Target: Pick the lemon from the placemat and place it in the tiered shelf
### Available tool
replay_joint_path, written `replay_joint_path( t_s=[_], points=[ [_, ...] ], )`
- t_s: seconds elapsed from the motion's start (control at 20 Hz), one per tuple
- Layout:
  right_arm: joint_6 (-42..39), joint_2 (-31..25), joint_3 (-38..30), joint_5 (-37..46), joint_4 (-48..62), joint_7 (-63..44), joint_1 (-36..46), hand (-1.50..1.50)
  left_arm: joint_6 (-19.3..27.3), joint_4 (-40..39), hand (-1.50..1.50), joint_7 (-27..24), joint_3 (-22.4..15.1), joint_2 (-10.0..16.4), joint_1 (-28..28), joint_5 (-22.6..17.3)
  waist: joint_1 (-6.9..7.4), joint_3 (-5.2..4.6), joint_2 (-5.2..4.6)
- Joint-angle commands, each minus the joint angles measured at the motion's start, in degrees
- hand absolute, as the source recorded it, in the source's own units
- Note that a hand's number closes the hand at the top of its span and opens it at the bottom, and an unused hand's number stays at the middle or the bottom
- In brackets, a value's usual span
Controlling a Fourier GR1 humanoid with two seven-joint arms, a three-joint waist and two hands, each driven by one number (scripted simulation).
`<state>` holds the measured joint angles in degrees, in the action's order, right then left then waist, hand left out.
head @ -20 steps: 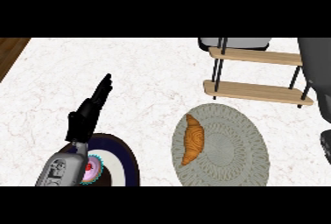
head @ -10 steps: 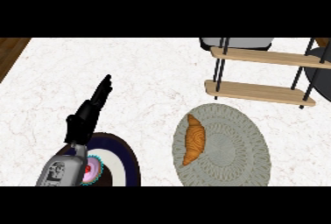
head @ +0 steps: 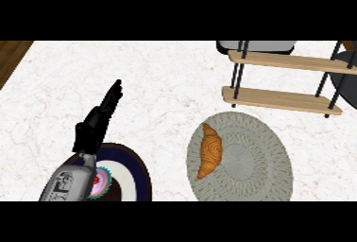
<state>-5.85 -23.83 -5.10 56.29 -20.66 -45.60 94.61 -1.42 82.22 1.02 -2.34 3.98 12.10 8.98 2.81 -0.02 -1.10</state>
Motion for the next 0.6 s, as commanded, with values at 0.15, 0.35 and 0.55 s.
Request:
replay_joint_path(
  t_s=[0.15,0.35,0.55],
  points=[
    [5.5,-0.5,1.7,2.4,3.7,11.6,-4.2,1.5,-0.9,0.3,0.0,1.7,0.2,0.6,1.0,-0.2,0.09,-0.01,-0.1],
    [11.4,0.7,1.6,3.8,5.9,9.5,-6.0,1.5,-1.2,1.0,0.0,1.2,0.6,0.9,0.3,-0.6,0.2,-0.02,-0.02],
    [21.6,-0.8,-7.3,-4.2,3.0,11.4,-7.8,1.5,-0.1,-0.8,0.0,-0.6,-0.1,-0.8,-0.6,-0.3,0.42,0.05,-0.31]
  ],
)
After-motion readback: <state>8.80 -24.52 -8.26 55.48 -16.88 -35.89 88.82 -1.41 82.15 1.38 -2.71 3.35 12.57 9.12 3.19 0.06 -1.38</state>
